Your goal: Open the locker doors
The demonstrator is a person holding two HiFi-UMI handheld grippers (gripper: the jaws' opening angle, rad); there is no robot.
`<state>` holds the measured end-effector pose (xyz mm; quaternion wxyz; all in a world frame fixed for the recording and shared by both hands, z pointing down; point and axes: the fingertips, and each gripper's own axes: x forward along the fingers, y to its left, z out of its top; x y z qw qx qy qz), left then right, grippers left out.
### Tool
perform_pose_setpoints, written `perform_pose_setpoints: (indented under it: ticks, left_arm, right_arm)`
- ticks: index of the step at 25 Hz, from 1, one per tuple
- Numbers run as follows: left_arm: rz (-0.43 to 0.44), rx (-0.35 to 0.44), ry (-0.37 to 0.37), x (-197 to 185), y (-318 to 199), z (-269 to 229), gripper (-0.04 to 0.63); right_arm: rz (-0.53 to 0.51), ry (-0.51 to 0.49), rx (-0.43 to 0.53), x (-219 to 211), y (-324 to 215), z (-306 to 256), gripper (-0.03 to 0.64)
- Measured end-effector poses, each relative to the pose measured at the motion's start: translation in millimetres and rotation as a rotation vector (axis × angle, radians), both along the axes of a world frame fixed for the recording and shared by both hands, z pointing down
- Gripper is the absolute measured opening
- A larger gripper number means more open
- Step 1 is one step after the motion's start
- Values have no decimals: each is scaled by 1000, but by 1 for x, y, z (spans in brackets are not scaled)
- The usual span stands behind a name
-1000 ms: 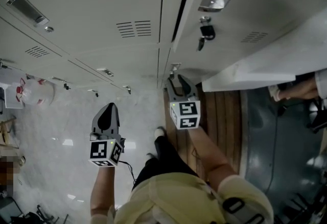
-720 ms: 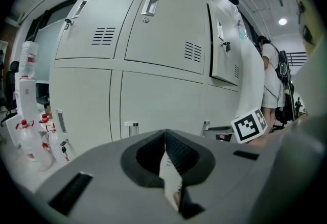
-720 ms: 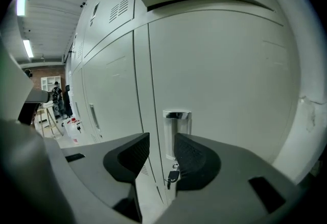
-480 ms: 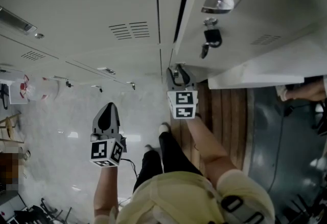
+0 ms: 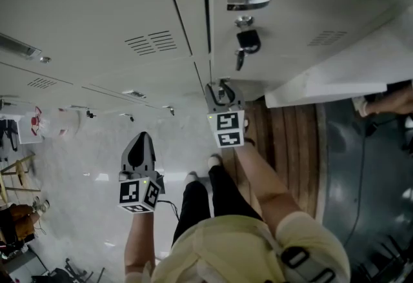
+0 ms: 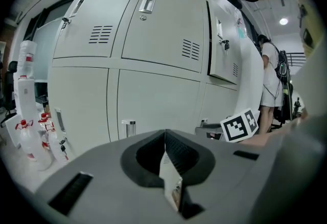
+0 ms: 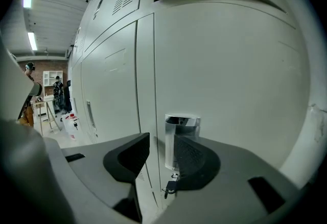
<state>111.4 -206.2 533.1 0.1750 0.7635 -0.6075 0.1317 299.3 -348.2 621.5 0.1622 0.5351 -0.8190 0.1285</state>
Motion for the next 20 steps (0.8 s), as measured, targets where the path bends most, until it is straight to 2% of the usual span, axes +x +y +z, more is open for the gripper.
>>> perform_pose_setpoints:
  ticks: [12,20]
  left_arm:
    - [93,10,32,9,3,-2,5]
    - [175,27,78,17,11,-7,3]
  right_arm:
    - [56,15,-38,9,37,0,130]
    - [76,39,-52,22,71,1,129]
